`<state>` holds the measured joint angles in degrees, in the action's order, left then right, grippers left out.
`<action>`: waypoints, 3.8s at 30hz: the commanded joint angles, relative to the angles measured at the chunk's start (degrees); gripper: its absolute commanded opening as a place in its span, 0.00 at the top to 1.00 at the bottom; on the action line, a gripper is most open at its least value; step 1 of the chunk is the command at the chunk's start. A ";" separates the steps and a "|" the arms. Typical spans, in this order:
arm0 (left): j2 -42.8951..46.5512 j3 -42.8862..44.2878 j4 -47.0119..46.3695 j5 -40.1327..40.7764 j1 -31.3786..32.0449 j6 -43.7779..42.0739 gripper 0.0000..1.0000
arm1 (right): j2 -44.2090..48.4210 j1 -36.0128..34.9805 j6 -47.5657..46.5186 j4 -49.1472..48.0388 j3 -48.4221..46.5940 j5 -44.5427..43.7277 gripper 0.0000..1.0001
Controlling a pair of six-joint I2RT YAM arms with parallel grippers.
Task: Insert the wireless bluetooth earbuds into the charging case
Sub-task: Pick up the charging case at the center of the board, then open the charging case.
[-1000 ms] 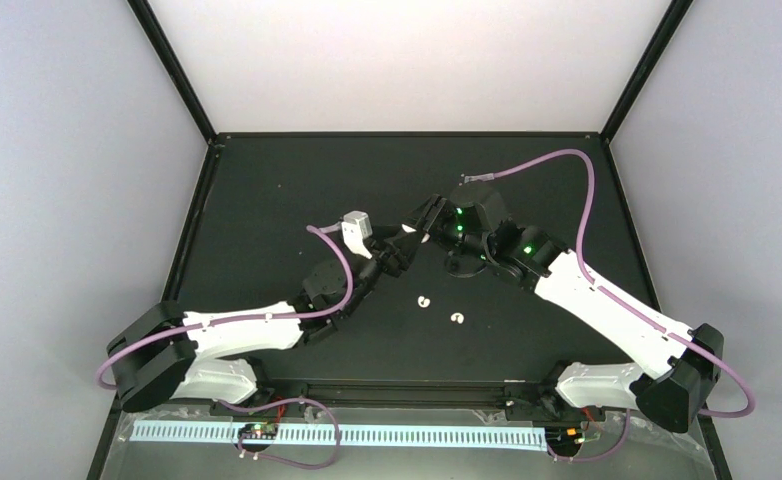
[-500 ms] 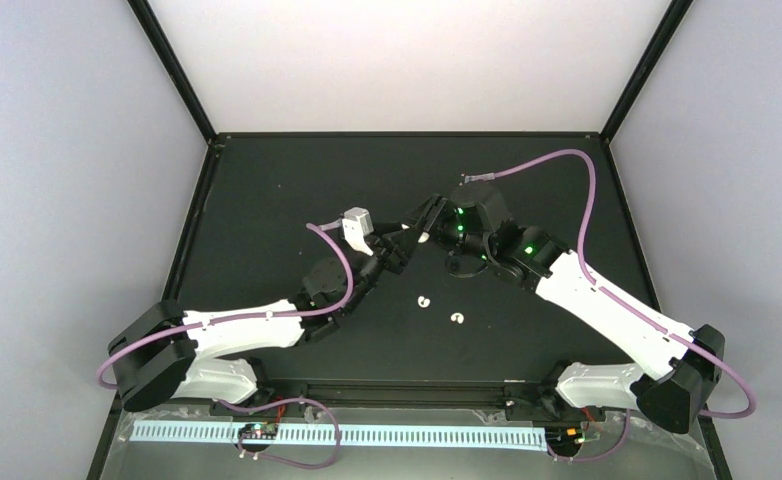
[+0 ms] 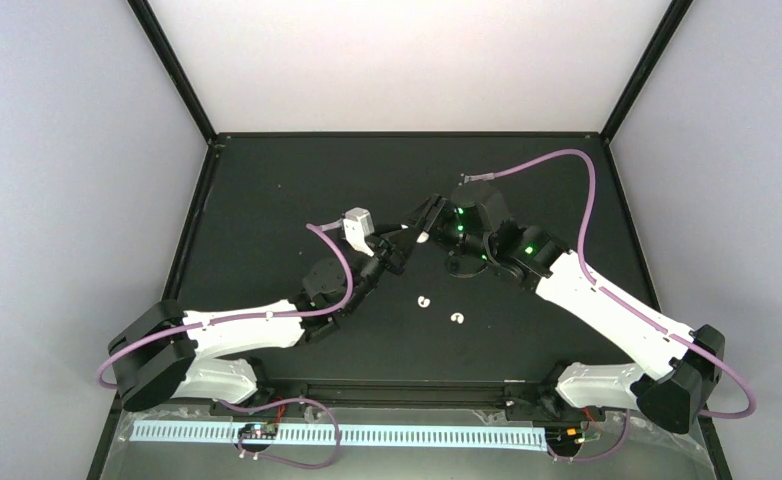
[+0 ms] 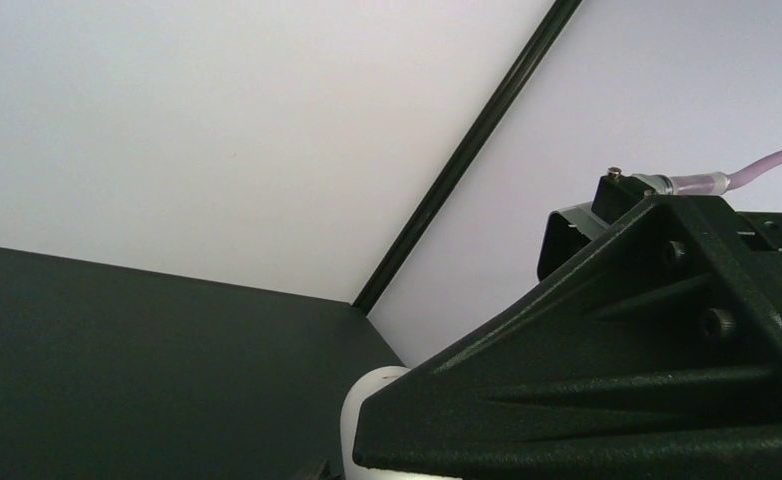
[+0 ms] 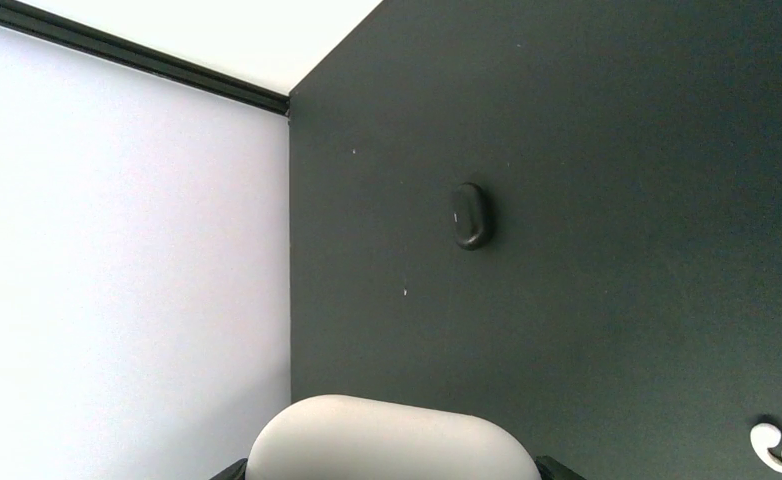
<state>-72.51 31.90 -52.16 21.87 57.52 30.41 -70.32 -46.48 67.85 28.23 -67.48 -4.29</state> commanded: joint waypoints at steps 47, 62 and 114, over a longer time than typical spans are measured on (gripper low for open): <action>21.86 0.99 7.32 -63.72 -11.20 8.39 0.99 | 22.32 3.76 -49.49 4.23 0.08 34.32 0.04; 17.32 4.57 6.24 -69.58 -11.14 11.80 0.98 | 21.63 0.19 -46.38 1.66 2.92 31.39 0.09; 23.58 3.14 11.69 -67.40 -11.20 9.26 0.98 | 24.90 -1.59 -41.52 0.85 4.47 32.62 0.20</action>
<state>-49.34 34.39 -39.11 -45.30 46.19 40.60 -44.91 -48.03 25.63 32.38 -63.05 20.14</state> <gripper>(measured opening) 0.205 0.809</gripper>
